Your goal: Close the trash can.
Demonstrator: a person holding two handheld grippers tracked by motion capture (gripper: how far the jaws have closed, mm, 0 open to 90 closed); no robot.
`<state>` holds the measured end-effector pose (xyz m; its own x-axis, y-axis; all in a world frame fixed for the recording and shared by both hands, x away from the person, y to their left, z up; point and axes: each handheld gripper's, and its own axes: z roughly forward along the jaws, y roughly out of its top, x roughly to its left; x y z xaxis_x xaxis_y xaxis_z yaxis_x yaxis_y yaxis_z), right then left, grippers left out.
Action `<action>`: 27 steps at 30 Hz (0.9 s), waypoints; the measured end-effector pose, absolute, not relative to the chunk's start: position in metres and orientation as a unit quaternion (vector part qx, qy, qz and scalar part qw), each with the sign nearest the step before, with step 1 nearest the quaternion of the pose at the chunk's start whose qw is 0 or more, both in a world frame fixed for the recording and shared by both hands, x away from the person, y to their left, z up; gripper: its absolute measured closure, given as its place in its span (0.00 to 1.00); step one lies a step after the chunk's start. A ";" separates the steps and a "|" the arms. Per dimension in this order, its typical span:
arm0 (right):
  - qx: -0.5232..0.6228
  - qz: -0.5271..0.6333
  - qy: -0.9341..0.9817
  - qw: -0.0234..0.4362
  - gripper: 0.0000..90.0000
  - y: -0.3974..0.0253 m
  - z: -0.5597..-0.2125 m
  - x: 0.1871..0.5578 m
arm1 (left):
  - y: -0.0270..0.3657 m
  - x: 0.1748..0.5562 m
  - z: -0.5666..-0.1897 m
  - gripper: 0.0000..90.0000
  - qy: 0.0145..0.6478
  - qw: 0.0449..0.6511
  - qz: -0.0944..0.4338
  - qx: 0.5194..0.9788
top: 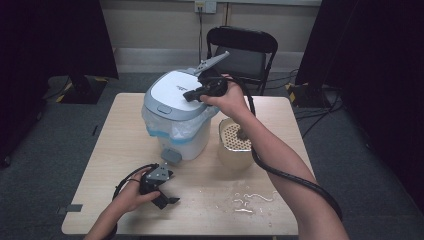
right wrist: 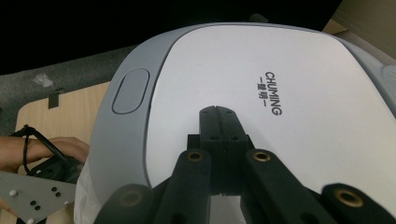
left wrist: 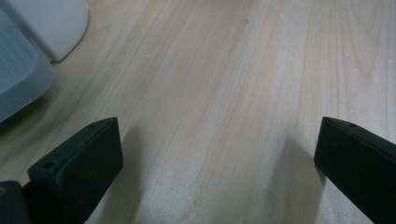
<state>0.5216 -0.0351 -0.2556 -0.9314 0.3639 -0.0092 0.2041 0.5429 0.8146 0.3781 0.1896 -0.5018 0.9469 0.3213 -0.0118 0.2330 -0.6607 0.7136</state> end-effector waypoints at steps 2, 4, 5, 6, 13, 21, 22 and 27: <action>0.164 0.457 0.870 0.086 1.00 -0.037 -0.257 0.522 | 0.190 0.378 -0.502 0.00 0.152 0.383 0.058 0.909; 0.161 0.461 0.868 0.086 1.00 -0.038 -0.258 0.522 | 0.190 0.378 -0.502 0.00 0.152 0.383 0.058 0.909; 0.161 0.464 0.867 0.083 0.95 -0.038 -0.258 0.522 | 0.190 0.378 -0.502 0.00 0.152 0.383 0.058 0.909; 0.166 0.469 0.865 0.071 0.88 -0.039 -0.258 0.522 | 0.190 0.378 -0.502 0.00 0.152 0.383 0.058 0.909; 0.179 0.467 0.862 0.086 0.54 -0.048 -0.257 0.524 | 0.189 0.379 -0.502 0.00 0.149 0.386 0.055 0.909; 0.191 0.456 0.863 0.103 0.32 -0.057 -0.259 0.523 | 0.189 0.378 -0.502 0.00 0.150 0.382 0.057 0.910; 0.190 0.456 0.863 0.106 0.31 -0.058 -0.259 0.522 | 0.189 0.378 -0.502 0.00 0.150 0.382 0.057 0.910; 0.194 0.462 0.859 0.106 0.24 -0.062 -0.256 0.517 | 0.189 0.378 -0.502 0.00 0.150 0.382 0.057 0.910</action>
